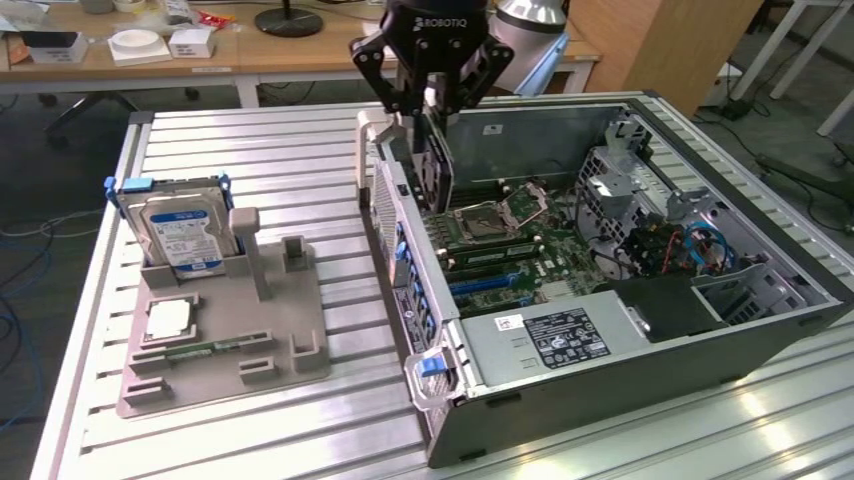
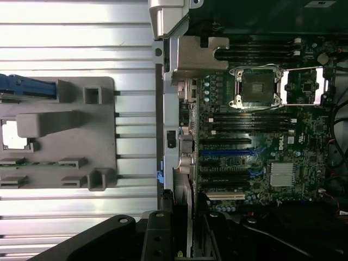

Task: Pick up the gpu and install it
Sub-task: 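Pick up the gpu and move the gpu toward the slot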

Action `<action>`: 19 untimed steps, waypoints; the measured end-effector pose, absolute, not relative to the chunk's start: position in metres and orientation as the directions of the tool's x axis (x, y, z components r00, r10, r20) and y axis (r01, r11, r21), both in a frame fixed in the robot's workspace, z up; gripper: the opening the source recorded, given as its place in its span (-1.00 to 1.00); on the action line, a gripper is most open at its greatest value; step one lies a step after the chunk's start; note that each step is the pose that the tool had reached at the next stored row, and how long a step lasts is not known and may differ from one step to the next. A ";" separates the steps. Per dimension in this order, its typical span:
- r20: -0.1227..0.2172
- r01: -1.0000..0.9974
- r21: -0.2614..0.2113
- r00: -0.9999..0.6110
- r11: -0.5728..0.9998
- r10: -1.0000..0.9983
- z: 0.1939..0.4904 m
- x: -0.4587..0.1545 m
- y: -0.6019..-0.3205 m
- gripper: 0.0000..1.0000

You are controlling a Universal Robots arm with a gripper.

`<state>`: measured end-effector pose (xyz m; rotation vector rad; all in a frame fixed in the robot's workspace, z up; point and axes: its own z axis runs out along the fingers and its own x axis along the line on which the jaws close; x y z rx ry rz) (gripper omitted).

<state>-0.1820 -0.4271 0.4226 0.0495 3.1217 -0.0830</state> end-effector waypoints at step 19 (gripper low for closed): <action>-0.019 0.032 -0.053 -0.999 0.998 0.031 0.423 -0.174 -0.427 -0.47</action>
